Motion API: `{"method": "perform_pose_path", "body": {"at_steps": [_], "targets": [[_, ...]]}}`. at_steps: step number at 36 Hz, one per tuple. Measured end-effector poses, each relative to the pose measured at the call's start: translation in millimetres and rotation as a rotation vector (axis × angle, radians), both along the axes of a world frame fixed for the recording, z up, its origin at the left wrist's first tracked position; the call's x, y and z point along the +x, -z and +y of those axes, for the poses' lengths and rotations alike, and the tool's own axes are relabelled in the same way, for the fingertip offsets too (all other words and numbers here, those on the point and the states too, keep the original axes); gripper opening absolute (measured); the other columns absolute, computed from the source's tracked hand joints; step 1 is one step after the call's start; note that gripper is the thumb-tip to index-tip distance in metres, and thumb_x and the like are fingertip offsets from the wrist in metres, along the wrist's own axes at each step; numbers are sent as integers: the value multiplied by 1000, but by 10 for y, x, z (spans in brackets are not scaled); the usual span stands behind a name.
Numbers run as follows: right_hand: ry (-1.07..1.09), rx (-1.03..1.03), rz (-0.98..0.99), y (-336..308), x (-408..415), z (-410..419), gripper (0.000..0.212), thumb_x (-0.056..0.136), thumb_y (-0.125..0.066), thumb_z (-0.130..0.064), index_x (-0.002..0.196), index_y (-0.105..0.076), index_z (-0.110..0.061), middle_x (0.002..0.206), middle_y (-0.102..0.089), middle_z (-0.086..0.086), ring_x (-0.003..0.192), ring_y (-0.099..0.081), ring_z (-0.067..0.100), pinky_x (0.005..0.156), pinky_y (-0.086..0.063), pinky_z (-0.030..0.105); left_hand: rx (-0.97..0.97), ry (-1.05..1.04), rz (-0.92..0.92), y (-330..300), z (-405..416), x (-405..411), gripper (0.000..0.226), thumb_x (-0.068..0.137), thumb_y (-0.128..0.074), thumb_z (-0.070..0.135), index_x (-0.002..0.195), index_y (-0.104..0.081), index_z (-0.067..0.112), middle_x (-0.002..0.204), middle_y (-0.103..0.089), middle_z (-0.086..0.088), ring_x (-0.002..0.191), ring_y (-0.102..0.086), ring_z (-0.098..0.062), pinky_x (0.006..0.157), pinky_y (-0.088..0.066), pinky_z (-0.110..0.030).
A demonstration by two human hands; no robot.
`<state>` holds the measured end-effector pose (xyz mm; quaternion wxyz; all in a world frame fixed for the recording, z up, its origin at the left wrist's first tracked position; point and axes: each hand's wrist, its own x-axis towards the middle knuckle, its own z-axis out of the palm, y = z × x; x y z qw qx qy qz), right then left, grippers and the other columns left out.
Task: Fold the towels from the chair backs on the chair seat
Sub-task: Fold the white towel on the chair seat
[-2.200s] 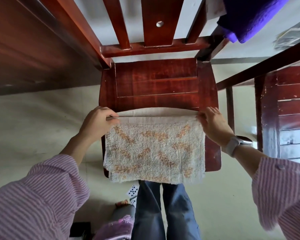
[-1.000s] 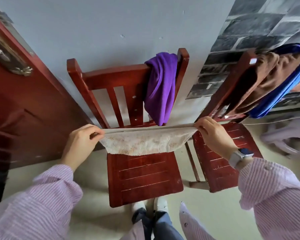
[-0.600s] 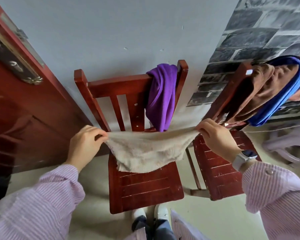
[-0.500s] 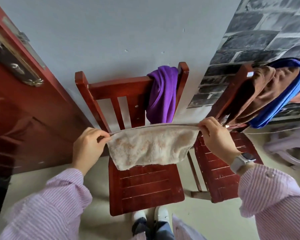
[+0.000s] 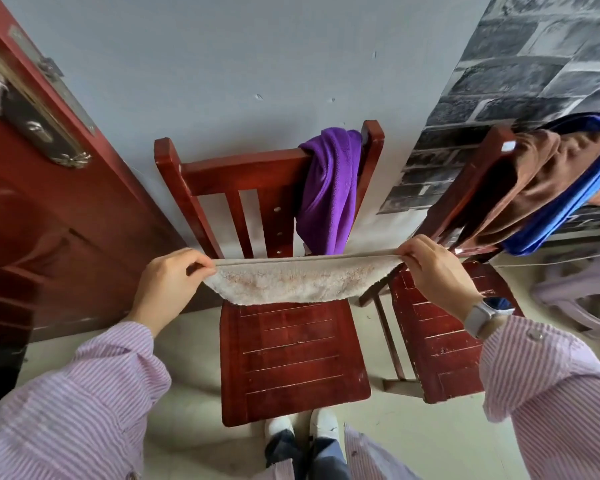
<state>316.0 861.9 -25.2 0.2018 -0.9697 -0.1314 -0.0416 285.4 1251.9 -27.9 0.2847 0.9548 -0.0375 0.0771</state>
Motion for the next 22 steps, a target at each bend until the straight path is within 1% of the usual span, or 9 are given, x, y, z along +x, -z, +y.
{"method": "perform_pose_path", "body": {"at_steps": [3,6,9,11,14,16,18,20,22], "targets": [[20,32,20,-12,10,25,15,91,-51,-7,104,-57,-4,95,-61,9,81,-59,26,72,-51,40,18,2,5,5,15,17,5,75,-73,8,77,-69,11,77,-65,5,69,-58,-11,67,-48,-23],[15,64,22,5,20,38,27,91,-50,-5,118,-56,-3,97,-60,9,84,-59,22,76,-49,31,40,30,2,15,25,24,6,75,-72,7,79,-69,10,79,-66,2,69,-58,-11,66,-46,-20],[-32,49,-5,37,24,38,20,87,-55,1,104,-65,2,91,-62,14,78,-63,29,71,-50,30,34,37,4,27,27,21,8,76,-71,5,82,-67,8,82,-66,-1,72,-60,-14,67,-46,-20],[-21,54,7,52,30,47,16,85,-57,2,98,-67,2,91,-63,14,76,-64,29,70,-52,29,8,-1,18,32,23,22,11,77,-70,6,86,-65,9,83,-64,1,75,-59,-14,68,-45,-22],[10,84,29,81,33,68,13,85,-58,0,95,-67,1,91,-63,13,69,-64,26,62,-50,19,-14,-27,26,53,34,17,16,78,-70,6,93,-66,8,85,-63,2,77,-58,-12,71,-45,-22],[24,102,42,107,41,83,11,85,-59,-1,92,-67,0,90,-62,12,67,-64,25,61,-53,24,27,29,4,87,61,14,15,77,-70,5,91,-70,6,84,-67,-2,75,-61,-15,70,-45,-21],[40,109,54,135,53,95,9,85,-60,-1,91,-66,0,89,-63,12,68,-64,25,66,-55,32,64,76,-15,115,89,0,13,76,-71,3,89,-72,4,83,-68,-4,74,-64,-18,71,-47,-23],[34,104,57,158,65,105,9,85,-59,0,90,-66,2,88,-63,14,70,-64,27,69,-53,31,118,129,-50,135,110,-23,13,74,-71,1,87,-72,2,82,-69,-8,73,-65,-21,70,-49,-25],[15,96,63,176,71,117,9,86,-56,1,90,-65,2,87,-63,14,67,-63,28,65,-51,29,180,159,-72,145,117,-53,13,75,-70,-1,88,-71,1,82,-68,-9,68,-66,-24,64,-52,-28]]}}
